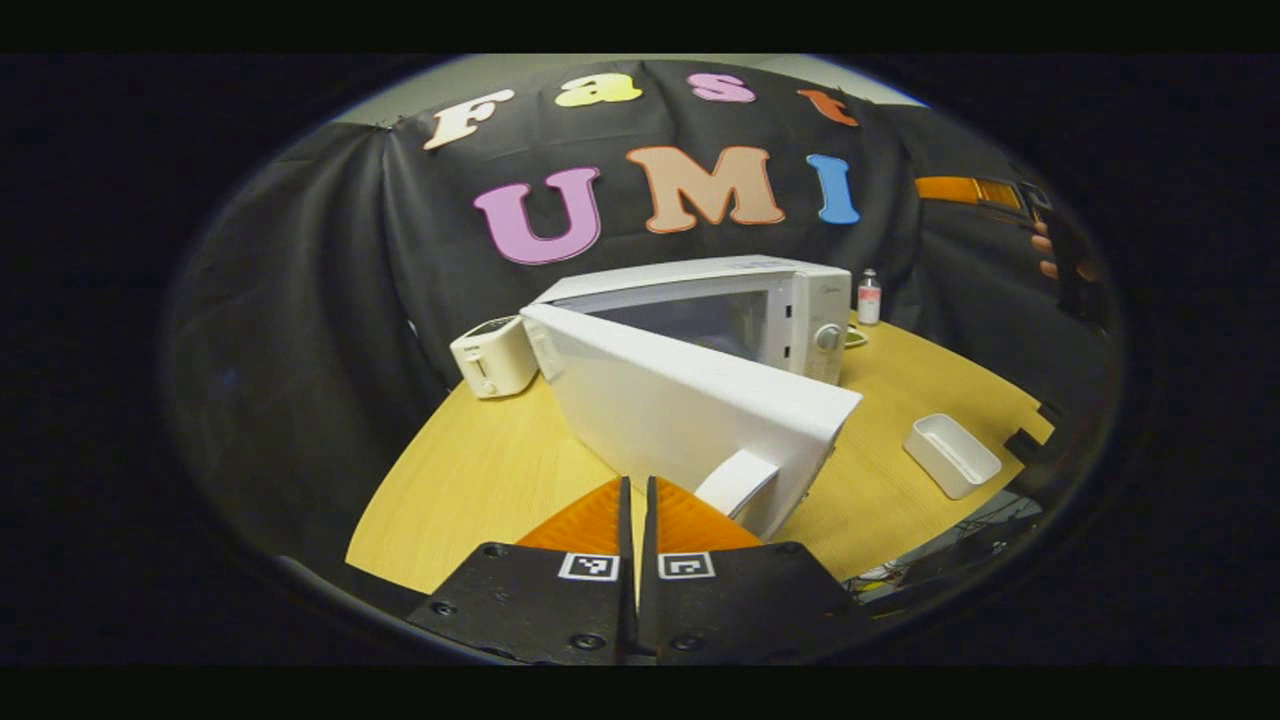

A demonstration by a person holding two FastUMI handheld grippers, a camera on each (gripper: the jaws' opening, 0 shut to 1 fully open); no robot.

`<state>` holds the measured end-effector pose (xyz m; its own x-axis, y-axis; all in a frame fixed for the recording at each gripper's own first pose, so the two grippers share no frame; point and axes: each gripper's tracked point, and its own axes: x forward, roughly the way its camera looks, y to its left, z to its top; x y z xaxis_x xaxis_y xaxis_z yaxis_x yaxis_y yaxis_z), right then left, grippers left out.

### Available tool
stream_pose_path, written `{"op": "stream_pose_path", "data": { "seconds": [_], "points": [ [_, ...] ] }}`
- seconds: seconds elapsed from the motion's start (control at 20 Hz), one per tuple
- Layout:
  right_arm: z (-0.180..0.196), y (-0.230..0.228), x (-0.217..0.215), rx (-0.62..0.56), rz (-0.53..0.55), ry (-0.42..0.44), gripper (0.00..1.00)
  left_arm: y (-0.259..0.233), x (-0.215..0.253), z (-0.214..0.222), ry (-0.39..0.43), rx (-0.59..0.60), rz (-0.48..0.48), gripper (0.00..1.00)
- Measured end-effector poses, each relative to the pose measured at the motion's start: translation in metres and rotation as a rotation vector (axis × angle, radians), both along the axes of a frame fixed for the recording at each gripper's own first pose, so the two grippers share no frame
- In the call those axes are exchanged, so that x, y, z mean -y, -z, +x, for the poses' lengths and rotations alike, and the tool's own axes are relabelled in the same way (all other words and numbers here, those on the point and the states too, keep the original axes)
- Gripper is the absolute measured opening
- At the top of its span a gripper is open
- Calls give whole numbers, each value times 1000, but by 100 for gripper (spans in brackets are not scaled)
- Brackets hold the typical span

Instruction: Open the microwave oven with the left hand, put the food in, and close the microwave oven.

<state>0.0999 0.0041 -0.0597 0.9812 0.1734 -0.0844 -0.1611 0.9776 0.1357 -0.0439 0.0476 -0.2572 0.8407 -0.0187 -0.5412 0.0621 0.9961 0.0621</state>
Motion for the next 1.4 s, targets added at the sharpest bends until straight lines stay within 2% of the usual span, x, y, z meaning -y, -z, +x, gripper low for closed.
{"op": "stream_pose_path", "data": {
  "seconds": [0.35,0.5,1.0,1.15,1.4],
  "points": [
    [2,-3,15,6,14,20,91,3,46,35,92,12,-12,2],
    [2,-6,20,14,15,26,91,1,61,49,125,23,-19,0],
    [-2,-16,39,31,6,52,91,9,95,96,160,10,-69,0],
    [-3,-15,47,30,-9,62,91,6,105,115,151,15,-119,0],
    [-4,-17,65,33,-11,94,91,8,120,146,187,15,-96,1]
  ]
}}
